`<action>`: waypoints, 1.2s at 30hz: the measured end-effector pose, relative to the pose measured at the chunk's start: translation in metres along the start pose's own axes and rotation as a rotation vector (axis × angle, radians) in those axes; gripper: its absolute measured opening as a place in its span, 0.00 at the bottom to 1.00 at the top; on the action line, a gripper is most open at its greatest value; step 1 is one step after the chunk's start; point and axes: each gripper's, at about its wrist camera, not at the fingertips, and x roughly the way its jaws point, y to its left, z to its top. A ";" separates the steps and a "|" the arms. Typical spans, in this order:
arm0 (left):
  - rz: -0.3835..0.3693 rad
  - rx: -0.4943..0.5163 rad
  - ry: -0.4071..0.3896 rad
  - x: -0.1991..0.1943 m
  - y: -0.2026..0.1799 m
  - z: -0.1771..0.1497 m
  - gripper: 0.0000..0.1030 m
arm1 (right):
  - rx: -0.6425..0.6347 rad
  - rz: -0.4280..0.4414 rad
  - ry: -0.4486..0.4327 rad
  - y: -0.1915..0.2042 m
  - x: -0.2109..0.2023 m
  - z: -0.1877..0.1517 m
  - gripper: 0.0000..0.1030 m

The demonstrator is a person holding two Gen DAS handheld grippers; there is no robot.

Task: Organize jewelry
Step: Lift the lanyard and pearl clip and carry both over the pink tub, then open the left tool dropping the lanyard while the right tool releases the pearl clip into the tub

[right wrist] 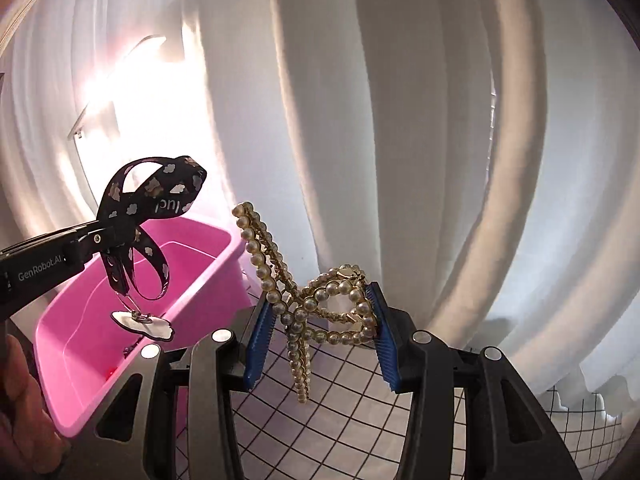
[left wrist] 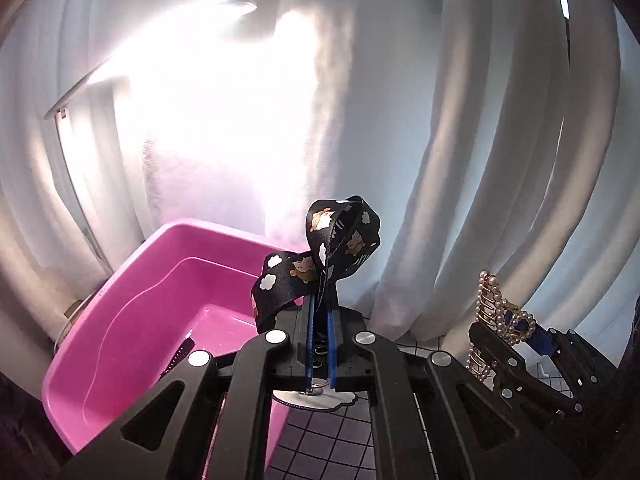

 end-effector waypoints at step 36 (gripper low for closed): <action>0.307 -0.237 0.259 0.030 0.190 -0.048 0.78 | -0.182 0.159 0.330 0.193 0.125 0.013 0.65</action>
